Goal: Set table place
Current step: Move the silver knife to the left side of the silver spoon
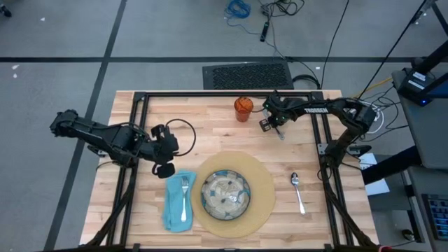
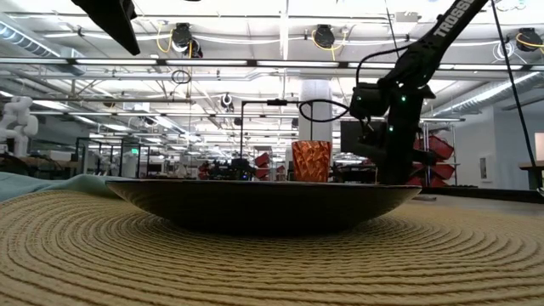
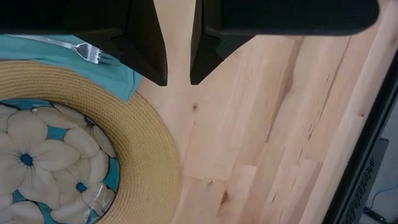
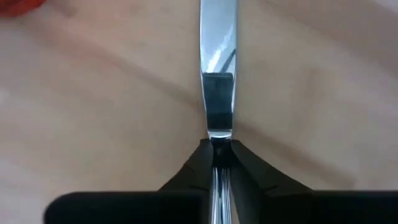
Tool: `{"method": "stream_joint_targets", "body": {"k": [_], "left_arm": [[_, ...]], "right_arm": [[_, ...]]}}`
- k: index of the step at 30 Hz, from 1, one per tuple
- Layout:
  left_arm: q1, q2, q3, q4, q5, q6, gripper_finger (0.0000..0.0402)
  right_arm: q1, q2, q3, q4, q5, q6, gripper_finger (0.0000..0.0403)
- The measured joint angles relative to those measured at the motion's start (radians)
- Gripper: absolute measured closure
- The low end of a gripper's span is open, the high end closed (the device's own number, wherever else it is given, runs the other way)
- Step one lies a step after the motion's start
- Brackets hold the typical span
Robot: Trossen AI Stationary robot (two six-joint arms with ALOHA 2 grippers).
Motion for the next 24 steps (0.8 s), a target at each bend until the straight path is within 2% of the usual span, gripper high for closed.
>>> {"method": "stream_joint_targets", "body": {"k": [5,12,24], "left_arm": [[0.0,0.0,0.0,0.0,0.0,0.001,0.0346],[-0.027,0.0,0.0,0.0,0.001,0.002,0.0346],[-0.063,0.0,0.0,0.0,-0.006,0.002,0.0346]], "right_arm": [[0.059,-0.004,-0.001,-0.031,-0.03,0.055,0.0385],[0.148,-0.004,-0.001,-0.104,0.003,0.159,0.0382],[0.405,-0.004,-0.001,-0.182,0.007,0.452,0.0382]]}}
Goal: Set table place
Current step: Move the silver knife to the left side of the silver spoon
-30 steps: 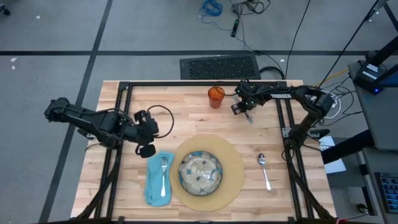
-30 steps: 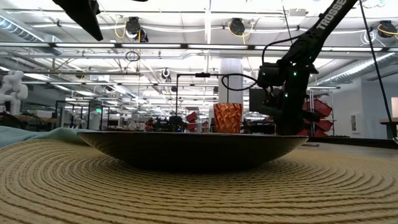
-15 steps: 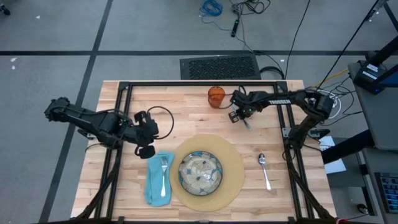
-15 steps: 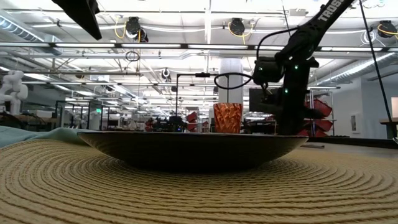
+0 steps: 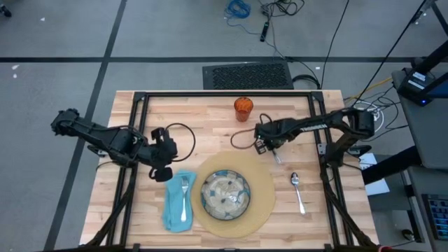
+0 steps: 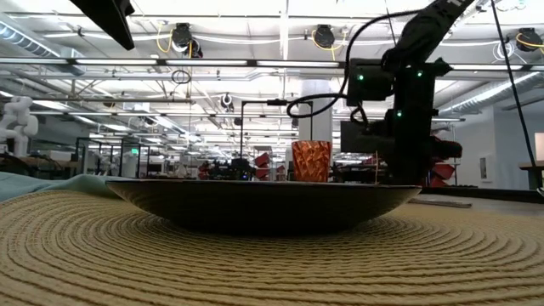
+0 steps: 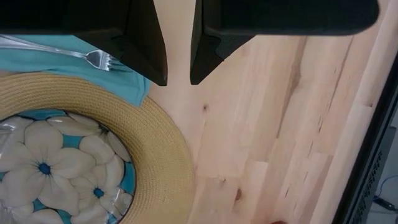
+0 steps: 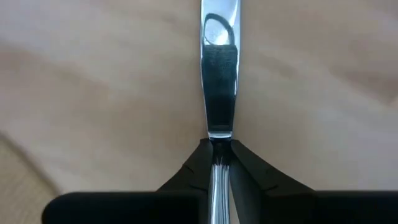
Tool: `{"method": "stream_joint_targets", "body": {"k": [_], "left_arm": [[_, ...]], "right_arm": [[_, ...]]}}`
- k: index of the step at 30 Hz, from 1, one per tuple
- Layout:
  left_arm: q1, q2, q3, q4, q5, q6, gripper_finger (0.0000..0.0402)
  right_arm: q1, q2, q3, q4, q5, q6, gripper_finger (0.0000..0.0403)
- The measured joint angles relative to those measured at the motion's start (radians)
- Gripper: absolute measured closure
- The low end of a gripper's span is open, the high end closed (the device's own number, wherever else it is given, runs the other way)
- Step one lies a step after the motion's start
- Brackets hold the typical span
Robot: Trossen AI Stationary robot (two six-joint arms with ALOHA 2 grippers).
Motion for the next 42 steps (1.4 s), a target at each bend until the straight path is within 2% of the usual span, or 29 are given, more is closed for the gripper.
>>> {"method": "stream_joint_targets", "body": {"k": [12,28,35,42], "left_arm": [[-0.07,0.0,0.0,0.0,-0.032,0.01,0.0346],[-0.15,0.0,0.0,0.001,-0.044,0.057,0.0346],[-0.18,0.0,0.0,0.001,-0.044,0.062,0.0346],[-0.199,0.0,0.0,0.001,-0.043,0.079,0.0346]], "right_arm": [[0.299,-0.003,-0.001,0.001,0.0,0.439,0.0382],[0.616,-0.002,-0.002,-0.031,0.021,0.944,0.0382],[0.721,-0.002,0.001,-0.031,0.022,1.109,0.0383],[0.797,-0.001,0.027,-0.045,-0.005,1.173,0.0383]]}}
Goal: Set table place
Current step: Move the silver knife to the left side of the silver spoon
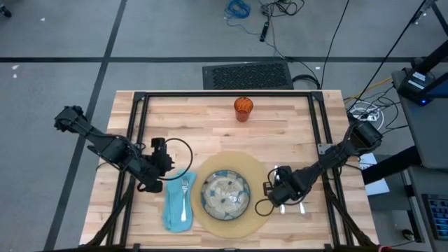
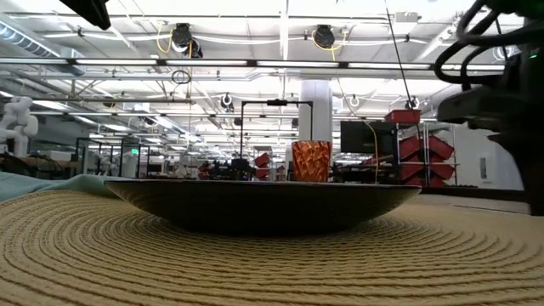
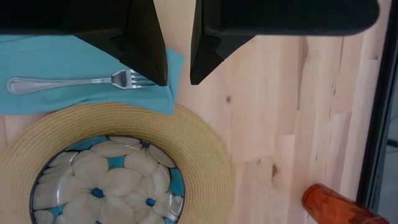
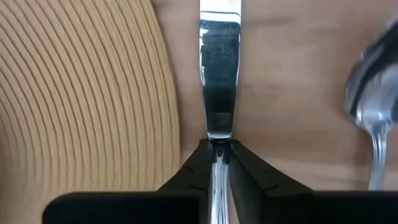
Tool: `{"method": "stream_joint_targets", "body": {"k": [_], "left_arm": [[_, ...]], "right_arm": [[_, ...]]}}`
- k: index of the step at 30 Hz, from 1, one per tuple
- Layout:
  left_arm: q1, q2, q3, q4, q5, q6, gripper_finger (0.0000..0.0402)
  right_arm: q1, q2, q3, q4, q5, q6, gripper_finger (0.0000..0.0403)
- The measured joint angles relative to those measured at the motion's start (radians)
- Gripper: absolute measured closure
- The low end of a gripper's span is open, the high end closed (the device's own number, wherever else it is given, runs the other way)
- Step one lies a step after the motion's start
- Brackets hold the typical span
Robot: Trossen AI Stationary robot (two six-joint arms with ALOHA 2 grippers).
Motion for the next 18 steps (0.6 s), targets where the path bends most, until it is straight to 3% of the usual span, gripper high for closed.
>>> {"method": "stream_joint_targets", "body": {"k": [18], "left_arm": [[-0.034,0.0,0.0,0.0,0.001,-0.051,0.0346]], "right_arm": [[0.075,-0.001,0.006,-0.006,-0.075,0.009,0.0383]]}}
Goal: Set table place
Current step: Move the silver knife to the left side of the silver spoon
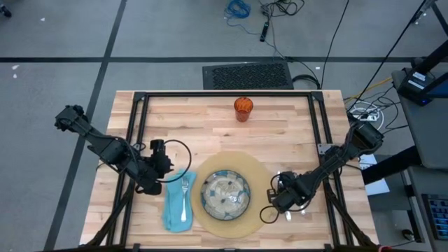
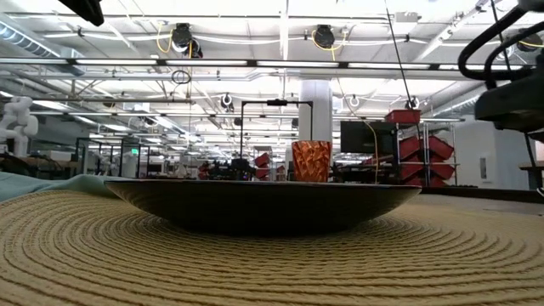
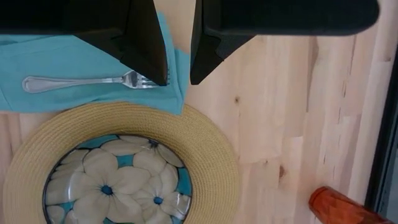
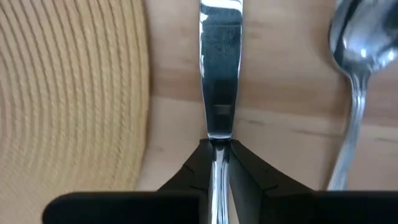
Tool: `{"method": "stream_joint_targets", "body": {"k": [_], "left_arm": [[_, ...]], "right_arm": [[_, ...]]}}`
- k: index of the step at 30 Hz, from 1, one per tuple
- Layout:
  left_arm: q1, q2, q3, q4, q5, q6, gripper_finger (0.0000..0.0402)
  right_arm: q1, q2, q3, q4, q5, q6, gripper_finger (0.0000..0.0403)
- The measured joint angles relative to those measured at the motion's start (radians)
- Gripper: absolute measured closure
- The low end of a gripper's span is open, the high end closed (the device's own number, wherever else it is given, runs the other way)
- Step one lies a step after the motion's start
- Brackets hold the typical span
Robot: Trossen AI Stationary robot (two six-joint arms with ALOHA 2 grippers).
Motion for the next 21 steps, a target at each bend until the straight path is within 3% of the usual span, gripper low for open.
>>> {"method": "stream_joint_targets", "body": {"k": [14,21], "left_arm": [[0.0,0.0,0.0,0.01,0.0,-0.003,0.0346],[0.0,0.0,0.0,0.021,0.001,-0.003,0.0346]], "right_arm": [[0.011,0.0,0.0,0.05,-0.027,0.006,0.0382],[0.026,0.001,-0.001,0.05,-0.006,0.005,0.0339]]}}
